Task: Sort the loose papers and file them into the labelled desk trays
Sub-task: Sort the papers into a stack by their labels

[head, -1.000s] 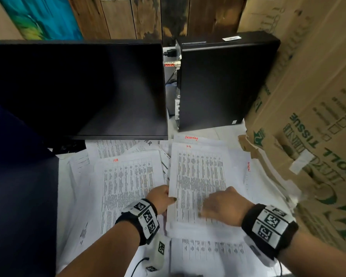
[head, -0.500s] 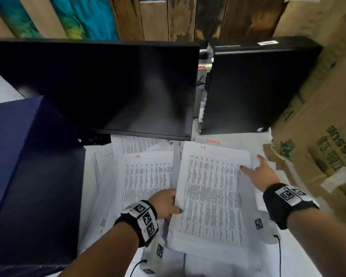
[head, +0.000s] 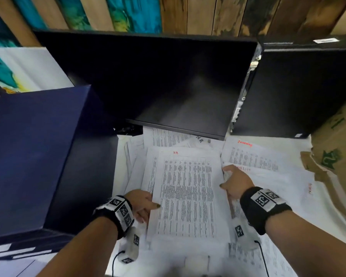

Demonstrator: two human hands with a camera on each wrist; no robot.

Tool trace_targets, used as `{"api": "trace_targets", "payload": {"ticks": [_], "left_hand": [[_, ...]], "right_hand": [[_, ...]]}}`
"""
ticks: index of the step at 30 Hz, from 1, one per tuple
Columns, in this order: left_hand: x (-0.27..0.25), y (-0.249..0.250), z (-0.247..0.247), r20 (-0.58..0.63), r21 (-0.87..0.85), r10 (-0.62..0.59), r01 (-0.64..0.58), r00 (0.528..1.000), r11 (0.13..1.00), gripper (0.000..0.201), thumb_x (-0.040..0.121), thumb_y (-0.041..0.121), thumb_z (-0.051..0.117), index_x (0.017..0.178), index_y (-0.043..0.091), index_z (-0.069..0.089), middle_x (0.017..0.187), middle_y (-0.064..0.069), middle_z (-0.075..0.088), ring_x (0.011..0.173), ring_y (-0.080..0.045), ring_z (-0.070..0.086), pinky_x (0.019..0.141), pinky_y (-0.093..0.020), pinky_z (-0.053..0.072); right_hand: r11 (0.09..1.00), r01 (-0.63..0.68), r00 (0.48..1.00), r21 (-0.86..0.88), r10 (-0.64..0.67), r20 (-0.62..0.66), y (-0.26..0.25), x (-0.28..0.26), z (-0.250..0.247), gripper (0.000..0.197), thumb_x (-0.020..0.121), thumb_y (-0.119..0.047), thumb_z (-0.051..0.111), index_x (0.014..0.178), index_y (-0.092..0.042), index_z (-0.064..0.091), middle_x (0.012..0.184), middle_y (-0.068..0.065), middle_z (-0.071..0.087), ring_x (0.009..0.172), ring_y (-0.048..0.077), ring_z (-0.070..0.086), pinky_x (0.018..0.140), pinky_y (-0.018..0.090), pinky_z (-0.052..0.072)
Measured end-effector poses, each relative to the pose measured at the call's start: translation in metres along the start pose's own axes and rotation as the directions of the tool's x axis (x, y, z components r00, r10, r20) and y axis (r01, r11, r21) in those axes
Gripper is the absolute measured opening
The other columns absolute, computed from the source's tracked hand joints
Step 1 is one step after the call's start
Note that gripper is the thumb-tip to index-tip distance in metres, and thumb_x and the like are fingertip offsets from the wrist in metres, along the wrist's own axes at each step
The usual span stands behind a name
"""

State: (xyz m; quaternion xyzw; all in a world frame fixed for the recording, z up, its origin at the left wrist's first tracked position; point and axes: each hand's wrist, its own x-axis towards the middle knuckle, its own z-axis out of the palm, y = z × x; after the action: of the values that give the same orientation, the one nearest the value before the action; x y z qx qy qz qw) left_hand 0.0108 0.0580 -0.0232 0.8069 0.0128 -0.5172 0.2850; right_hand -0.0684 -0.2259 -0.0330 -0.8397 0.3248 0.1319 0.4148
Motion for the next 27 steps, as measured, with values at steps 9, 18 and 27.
{"api": "trace_targets", "payload": {"ticks": [9,18,27], "left_hand": [[0.014,-0.005,-0.011,-0.445,0.208,0.082,0.014,0.892,0.978,0.026,0.091,0.026,0.053,0.088,0.000,0.059,0.090,-0.018,0.063,0.084,-0.028,0.062,0.074,-0.033,0.052],[0.026,-0.003,-0.004,-0.524,-0.072,0.021,-0.069,0.851,0.995,0.018,0.088,0.029,0.058,0.087,0.016,0.045,0.075,-0.004,0.052,0.065,-0.020,0.051,0.062,-0.029,0.049],[0.022,0.022,0.009,-0.645,0.268,0.238,-0.077,0.726,0.960,0.035,0.082,0.023,0.060,0.110,0.022,0.039,0.104,0.003,0.037,0.092,-0.017,0.050,0.074,-0.029,0.046]], "right_hand": [[0.956,0.013,0.999,-0.292,0.000,0.047,-0.025,-0.007,0.018,0.039,0.092,-0.024,0.054,0.129,-0.009,0.051,0.125,0.011,0.058,0.105,0.026,0.061,0.093,0.037,0.051],[0.971,-0.206,0.967,0.117,0.185,0.173,-0.030,-0.006,0.044,0.054,0.094,-0.013,0.053,0.143,-0.012,0.031,0.097,0.017,0.062,0.060,0.023,0.064,0.056,0.033,0.057],[0.963,-0.061,0.998,0.264,0.051,0.046,0.001,0.005,0.005,0.043,0.090,-0.012,0.058,0.132,-0.014,0.048,0.090,0.012,0.064,0.060,0.017,0.057,0.047,0.020,0.049]]}}
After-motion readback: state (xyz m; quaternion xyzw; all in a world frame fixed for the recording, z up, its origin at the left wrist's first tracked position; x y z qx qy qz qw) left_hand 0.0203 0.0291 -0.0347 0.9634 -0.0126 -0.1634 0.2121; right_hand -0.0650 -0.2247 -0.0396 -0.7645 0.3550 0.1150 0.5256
